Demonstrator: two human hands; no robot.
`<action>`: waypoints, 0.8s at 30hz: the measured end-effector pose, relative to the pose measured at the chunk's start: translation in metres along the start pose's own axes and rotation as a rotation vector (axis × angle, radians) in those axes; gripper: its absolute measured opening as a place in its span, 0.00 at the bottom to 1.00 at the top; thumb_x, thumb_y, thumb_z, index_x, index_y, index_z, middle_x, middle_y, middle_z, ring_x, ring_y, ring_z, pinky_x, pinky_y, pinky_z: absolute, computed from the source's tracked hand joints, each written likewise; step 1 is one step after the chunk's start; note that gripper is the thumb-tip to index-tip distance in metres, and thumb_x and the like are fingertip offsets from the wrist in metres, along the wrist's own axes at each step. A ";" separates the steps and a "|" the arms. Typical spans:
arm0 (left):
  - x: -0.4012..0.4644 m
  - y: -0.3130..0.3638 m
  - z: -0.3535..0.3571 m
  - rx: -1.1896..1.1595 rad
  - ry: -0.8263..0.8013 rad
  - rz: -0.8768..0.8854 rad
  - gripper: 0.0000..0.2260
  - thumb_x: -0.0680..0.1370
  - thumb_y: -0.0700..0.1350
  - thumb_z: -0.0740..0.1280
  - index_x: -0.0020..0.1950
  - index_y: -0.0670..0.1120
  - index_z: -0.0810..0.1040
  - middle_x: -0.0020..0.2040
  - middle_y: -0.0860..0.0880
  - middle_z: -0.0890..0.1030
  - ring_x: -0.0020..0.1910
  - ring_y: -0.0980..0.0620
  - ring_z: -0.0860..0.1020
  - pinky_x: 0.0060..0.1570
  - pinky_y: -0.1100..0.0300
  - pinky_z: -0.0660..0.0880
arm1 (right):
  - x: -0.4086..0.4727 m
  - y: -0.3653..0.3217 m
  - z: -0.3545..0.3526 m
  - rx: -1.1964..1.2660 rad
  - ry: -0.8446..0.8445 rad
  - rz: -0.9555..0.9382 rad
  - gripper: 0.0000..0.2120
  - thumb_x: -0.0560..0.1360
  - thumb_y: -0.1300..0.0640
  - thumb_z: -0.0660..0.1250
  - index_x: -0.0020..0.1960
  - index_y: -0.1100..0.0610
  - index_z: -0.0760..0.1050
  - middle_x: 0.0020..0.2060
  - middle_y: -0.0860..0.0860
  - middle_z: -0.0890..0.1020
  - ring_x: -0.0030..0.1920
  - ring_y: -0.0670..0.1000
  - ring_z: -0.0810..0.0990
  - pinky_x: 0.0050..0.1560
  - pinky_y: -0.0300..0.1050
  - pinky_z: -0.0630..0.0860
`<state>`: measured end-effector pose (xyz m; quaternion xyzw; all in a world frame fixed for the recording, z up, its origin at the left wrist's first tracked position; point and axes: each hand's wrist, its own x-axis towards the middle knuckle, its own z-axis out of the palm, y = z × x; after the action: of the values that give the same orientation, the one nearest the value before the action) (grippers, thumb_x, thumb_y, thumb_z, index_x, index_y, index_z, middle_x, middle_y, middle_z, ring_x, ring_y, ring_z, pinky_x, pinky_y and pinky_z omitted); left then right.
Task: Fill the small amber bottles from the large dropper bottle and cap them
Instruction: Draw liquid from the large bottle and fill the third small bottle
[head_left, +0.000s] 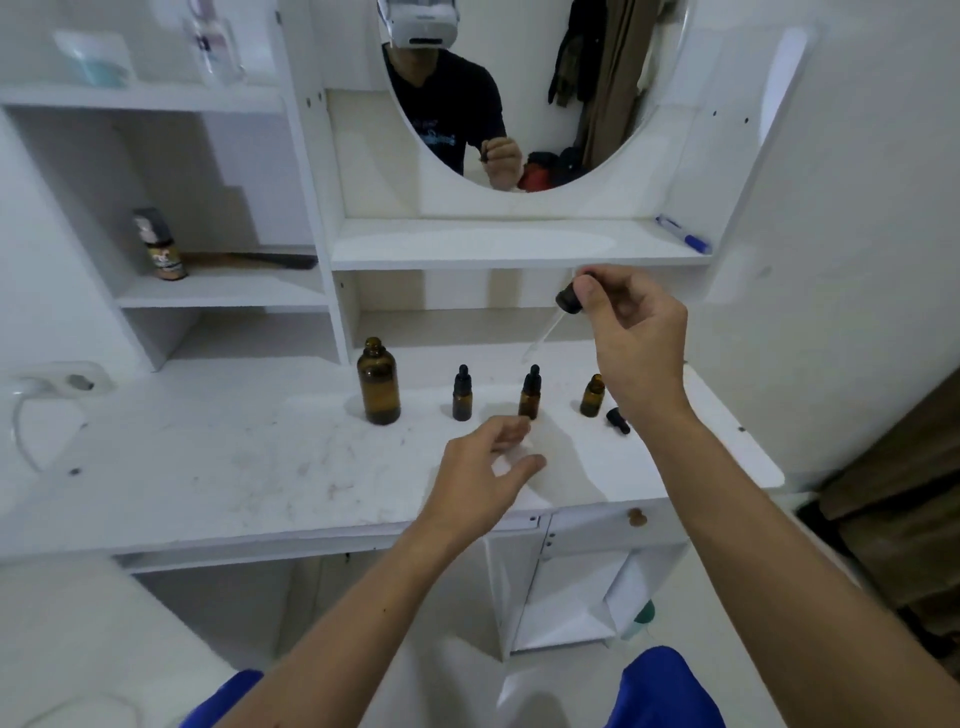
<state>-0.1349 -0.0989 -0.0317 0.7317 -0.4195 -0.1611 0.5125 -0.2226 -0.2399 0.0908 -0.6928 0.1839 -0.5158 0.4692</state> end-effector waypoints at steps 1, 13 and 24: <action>-0.007 -0.005 -0.013 0.022 0.018 -0.003 0.21 0.78 0.51 0.75 0.70 0.51 0.78 0.66 0.58 0.82 0.63 0.64 0.79 0.65 0.69 0.74 | -0.002 -0.002 0.010 0.017 -0.013 -0.007 0.04 0.82 0.62 0.71 0.56 0.58 0.83 0.43 0.43 0.87 0.48 0.41 0.87 0.55 0.34 0.80; -0.017 -0.047 -0.121 -0.037 0.395 -0.234 0.33 0.75 0.48 0.78 0.77 0.47 0.70 0.75 0.48 0.75 0.72 0.50 0.75 0.73 0.55 0.71 | 0.002 -0.018 0.121 0.070 -0.169 -0.034 0.05 0.82 0.61 0.71 0.55 0.53 0.83 0.48 0.46 0.86 0.52 0.42 0.86 0.59 0.38 0.81; 0.013 -0.051 -0.116 -0.093 0.439 -0.193 0.24 0.76 0.43 0.77 0.70 0.46 0.77 0.63 0.52 0.83 0.62 0.52 0.80 0.68 0.54 0.76 | 0.006 -0.005 0.149 0.011 -0.201 -0.044 0.05 0.82 0.61 0.71 0.57 0.59 0.84 0.49 0.47 0.87 0.51 0.42 0.86 0.56 0.35 0.80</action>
<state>-0.0269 -0.0312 -0.0252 0.7616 -0.2184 -0.0655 0.6067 -0.0892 -0.1734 0.0947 -0.7423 0.1179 -0.4548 0.4778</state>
